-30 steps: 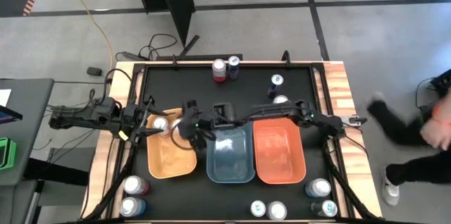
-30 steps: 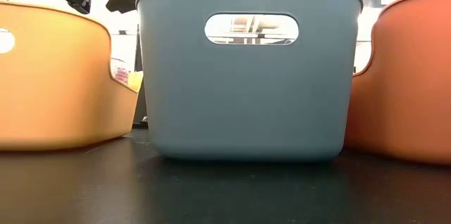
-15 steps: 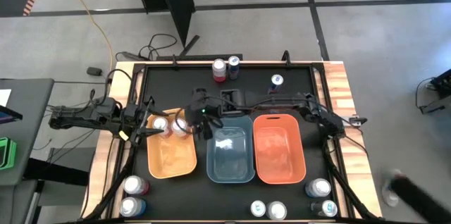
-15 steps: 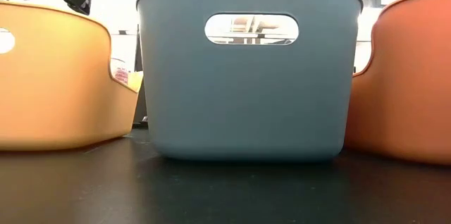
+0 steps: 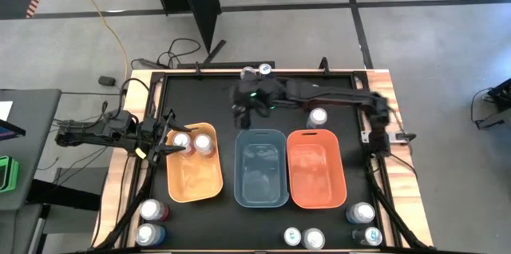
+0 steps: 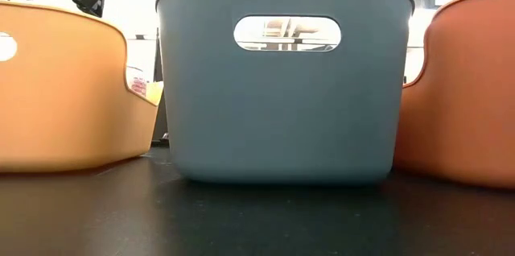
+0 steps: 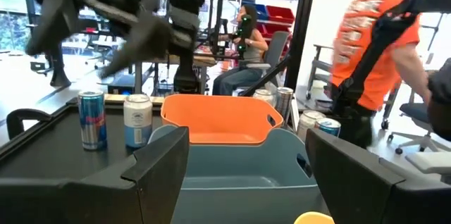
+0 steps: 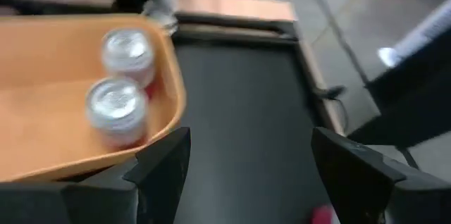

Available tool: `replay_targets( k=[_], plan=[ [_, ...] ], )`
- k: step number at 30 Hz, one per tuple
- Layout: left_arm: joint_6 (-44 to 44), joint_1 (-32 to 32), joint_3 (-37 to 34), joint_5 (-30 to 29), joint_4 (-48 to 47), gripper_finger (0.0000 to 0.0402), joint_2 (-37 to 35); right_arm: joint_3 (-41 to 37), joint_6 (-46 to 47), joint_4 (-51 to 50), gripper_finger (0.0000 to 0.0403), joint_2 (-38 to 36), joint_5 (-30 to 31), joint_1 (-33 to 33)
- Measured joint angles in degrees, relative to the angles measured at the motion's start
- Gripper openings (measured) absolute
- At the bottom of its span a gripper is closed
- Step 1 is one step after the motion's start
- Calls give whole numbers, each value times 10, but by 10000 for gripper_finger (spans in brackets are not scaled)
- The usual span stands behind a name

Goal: Sort soda cans
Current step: Put the middle blue soda can into the blue bin

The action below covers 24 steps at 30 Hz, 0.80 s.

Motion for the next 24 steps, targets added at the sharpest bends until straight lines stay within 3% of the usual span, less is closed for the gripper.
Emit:
replay_targets(
  k=[5, 9, 15, 24],
  plan=[
    [-4, 0, 0, -7, 0, 279, 0, -155, 54, 30, 310, -125, 61, -38],
    [-4, 0, 0, -19, 2, 279, 0, -234, 113, 15, 310, -211, 72, -80],
    [-4, 0, 0, -53, 2, 279, 0, -268, 189, -140, 310, -276, 72, -158],
    [-3, 0, 0, -61, 1, 279, 0, -274, 223, -297, 328, -265, 70, -254]
  ],
)
